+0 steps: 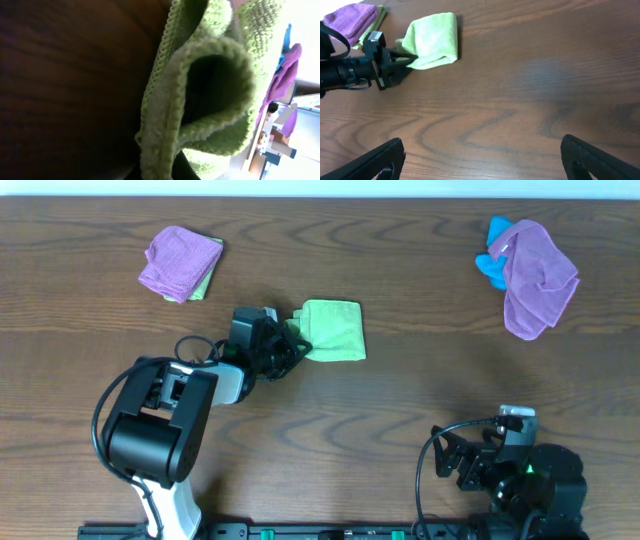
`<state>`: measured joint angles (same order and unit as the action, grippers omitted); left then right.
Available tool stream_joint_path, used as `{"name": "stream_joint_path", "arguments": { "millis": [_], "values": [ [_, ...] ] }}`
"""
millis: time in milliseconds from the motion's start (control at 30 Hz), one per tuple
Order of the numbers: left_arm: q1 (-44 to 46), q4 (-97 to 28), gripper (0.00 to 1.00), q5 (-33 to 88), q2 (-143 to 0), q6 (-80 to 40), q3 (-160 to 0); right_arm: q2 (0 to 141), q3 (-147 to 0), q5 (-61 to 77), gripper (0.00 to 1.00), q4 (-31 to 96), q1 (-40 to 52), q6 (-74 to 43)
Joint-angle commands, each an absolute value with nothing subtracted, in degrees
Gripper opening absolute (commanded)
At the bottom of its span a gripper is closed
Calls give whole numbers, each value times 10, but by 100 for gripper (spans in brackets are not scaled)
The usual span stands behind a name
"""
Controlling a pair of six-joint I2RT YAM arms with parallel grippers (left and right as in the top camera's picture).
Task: Fold the cloth
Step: 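Lift the folded green cloth with the left gripper and carry it to the pink stack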
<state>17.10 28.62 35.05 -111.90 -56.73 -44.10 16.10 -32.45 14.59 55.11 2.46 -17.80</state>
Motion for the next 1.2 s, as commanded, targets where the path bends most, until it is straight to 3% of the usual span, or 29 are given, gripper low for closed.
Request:
{"name": "stream_joint_path", "arguments": {
  "millis": [0, 233, 567, 867, 1167],
  "values": [
    [172, 304, 5, 368, -1136, -557, -441, 157, -322, 149, 99, 551, 21, -186],
    [151, 286, 5, 451, -1119, -575, -551, 157, -322, 149, 99, 551, 21, -186],
    [71, -20, 5, 463, -1095, -524, -816, 157, -322, 149, 99, 551, 21, -186],
    [10, -128, 6, 371, -1095, -502, -975, 157, -322, 149, 99, 551, 21, -186],
    [-35, -147, 6, 264, -1095, -470, -990, 157, -322, 149, 99, 551, 21, -186]
  ]
}}
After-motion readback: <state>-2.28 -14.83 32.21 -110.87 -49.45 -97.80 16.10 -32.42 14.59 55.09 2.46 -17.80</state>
